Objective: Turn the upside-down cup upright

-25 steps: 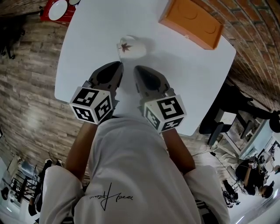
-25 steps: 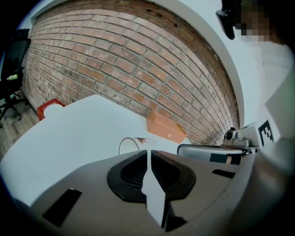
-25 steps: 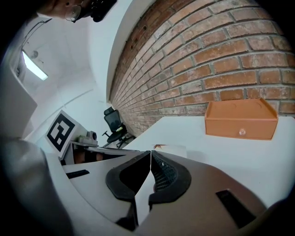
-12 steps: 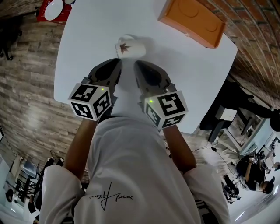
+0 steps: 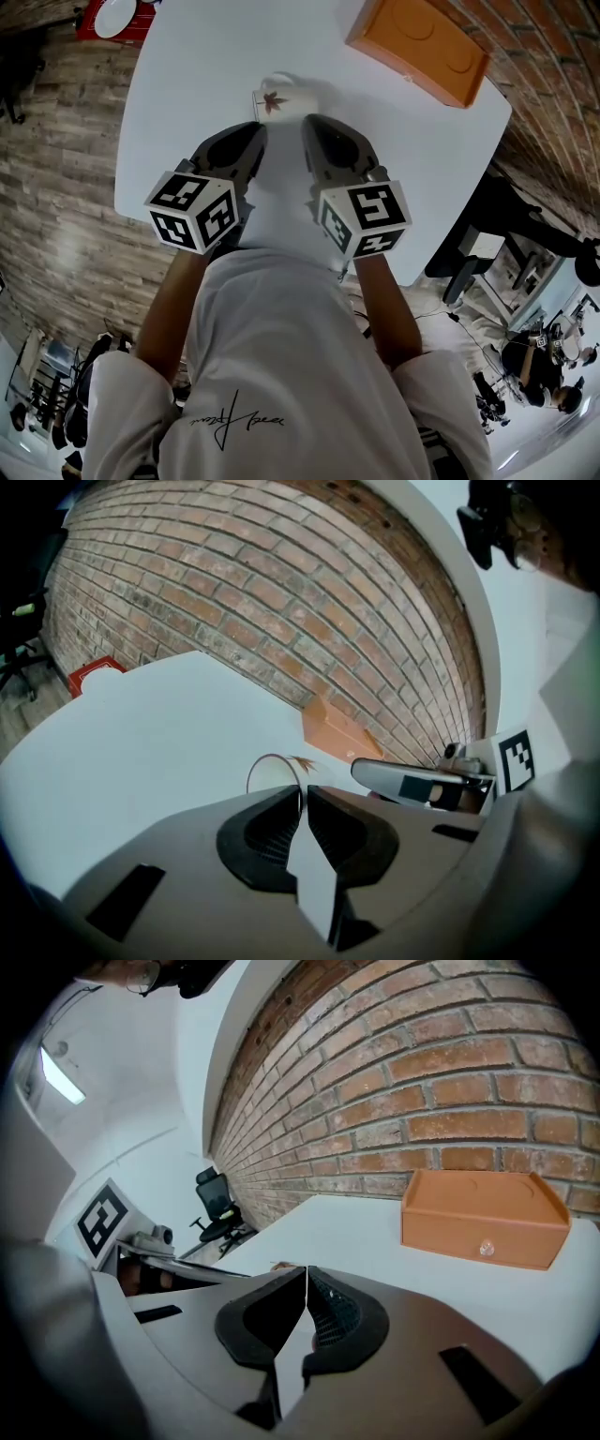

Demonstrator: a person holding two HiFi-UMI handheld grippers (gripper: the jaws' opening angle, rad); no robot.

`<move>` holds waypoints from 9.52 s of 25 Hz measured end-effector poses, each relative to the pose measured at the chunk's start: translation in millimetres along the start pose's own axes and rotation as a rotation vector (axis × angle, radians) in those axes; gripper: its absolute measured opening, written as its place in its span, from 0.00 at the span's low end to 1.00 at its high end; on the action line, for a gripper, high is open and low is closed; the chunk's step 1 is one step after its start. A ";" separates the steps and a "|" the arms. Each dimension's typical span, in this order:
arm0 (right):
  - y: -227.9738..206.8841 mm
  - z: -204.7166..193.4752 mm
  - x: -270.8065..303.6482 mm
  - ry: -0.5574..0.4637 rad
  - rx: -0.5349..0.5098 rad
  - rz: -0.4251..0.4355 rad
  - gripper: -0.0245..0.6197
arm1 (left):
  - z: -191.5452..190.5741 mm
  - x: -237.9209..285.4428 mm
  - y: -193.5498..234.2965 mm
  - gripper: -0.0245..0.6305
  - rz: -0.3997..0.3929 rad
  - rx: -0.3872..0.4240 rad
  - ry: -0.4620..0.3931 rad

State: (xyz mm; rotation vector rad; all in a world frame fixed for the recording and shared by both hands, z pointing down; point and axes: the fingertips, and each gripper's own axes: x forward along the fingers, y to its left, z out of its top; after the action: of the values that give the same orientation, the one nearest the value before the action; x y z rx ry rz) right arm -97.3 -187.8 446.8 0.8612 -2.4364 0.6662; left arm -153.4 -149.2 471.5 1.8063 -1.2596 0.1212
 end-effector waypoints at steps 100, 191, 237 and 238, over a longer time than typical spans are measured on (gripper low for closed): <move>-71.0 -15.5 22.2 0.059 0.013 -0.222 0.07 | 37.6 33.6 -47.1 0.06 -0.192 0.111 0.070; -84.6 -32.4 -52.1 0.050 0.018 -0.120 0.07 | 20.8 47.0 -119.9 0.05 -0.115 0.227 0.061; 6.0 -32.9 -200.5 -0.103 0.005 0.081 0.07 | -27.3 -58.5 -201.7 0.05 -0.206 0.257 -0.061; 7.6 -33.4 -202.5 -0.106 0.004 0.081 0.07 | -27.4 -60.9 -202.9 0.05 -0.209 0.257 -0.067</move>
State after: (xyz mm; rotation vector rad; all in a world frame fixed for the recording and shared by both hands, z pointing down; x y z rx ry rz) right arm 46.8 -73.5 355.4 0.8223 -2.5777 0.6701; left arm -11.6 -72.2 331.6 2.1686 -1.1329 0.1094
